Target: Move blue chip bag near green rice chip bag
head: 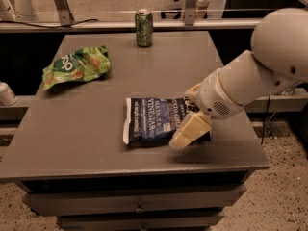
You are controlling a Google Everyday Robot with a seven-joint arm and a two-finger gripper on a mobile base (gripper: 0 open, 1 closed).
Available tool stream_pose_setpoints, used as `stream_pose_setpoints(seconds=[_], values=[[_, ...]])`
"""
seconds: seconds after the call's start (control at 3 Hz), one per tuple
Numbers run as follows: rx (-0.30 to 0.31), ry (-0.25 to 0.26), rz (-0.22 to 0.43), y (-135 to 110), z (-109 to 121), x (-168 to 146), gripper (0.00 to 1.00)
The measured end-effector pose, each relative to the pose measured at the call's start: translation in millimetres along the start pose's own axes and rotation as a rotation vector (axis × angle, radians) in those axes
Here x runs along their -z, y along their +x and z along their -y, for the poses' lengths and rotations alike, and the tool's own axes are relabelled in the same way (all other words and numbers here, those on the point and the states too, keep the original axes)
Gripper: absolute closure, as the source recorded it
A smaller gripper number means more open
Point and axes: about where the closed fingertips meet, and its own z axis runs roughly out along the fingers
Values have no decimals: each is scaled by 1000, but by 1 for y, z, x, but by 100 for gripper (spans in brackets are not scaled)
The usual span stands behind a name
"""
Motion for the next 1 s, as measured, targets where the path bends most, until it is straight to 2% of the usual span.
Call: stream_pose_setpoints(seconds=[0.33, 1.0], values=[[-15, 0, 38, -5, 3, -17, 41], [5, 44, 80, -27, 28, -12, 87]])
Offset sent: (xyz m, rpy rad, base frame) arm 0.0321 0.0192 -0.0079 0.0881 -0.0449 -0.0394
